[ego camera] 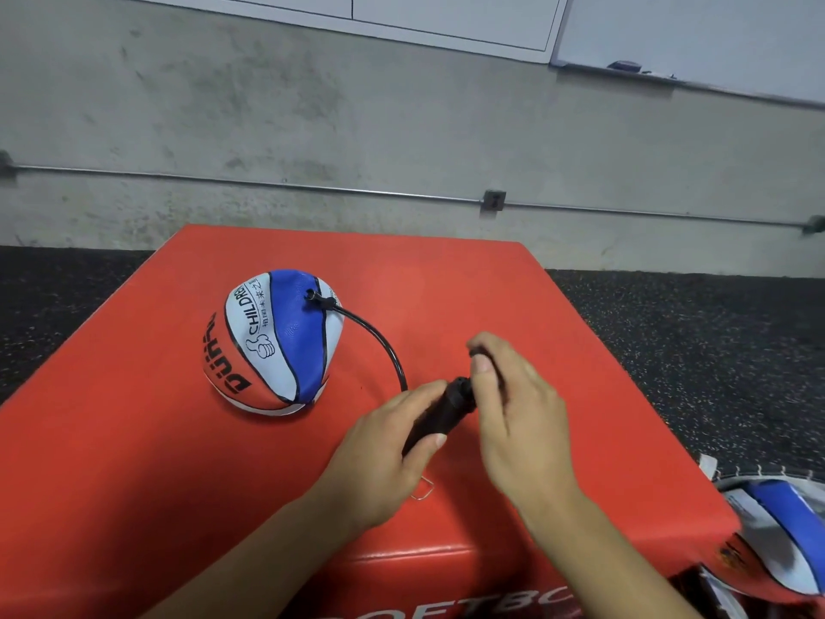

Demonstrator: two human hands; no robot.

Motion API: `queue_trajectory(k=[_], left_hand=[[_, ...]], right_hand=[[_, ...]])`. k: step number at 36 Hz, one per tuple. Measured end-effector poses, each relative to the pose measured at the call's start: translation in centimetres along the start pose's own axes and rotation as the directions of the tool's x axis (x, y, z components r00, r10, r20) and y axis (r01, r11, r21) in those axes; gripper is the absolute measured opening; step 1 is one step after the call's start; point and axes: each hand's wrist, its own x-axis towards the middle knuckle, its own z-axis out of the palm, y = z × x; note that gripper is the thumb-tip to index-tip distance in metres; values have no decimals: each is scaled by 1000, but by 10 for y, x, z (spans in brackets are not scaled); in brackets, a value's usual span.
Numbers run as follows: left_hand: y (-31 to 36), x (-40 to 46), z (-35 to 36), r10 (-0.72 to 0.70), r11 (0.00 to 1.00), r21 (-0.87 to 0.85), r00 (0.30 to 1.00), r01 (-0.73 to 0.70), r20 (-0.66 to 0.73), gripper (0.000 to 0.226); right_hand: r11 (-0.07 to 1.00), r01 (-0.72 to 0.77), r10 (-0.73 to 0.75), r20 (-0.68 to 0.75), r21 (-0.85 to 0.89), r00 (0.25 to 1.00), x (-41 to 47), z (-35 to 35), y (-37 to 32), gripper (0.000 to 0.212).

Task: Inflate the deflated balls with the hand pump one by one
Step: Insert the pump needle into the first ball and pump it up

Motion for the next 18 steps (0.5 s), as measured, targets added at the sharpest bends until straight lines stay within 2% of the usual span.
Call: queue_trajectory(k=[7,10,15,18], left_hand=[[7,4,6,1,999,53,1000,-1,15,52],[13,5,8,-18,998,-61,999,20,43,52],[17,3,12,-1,991,-132,1000,5,31,58],[17,2,13,7,992,-123,998,0,56,58]], right_hand=[[998,-56,56,80,0,995,-6,-13,9,44],[998,-6,11,85,-55,996,3,-25,5,42],[997,13,-11,19,-79,1000,19,-44,-2,37],[999,-10,7,-85,-39,996,25,-63,-2,32]])
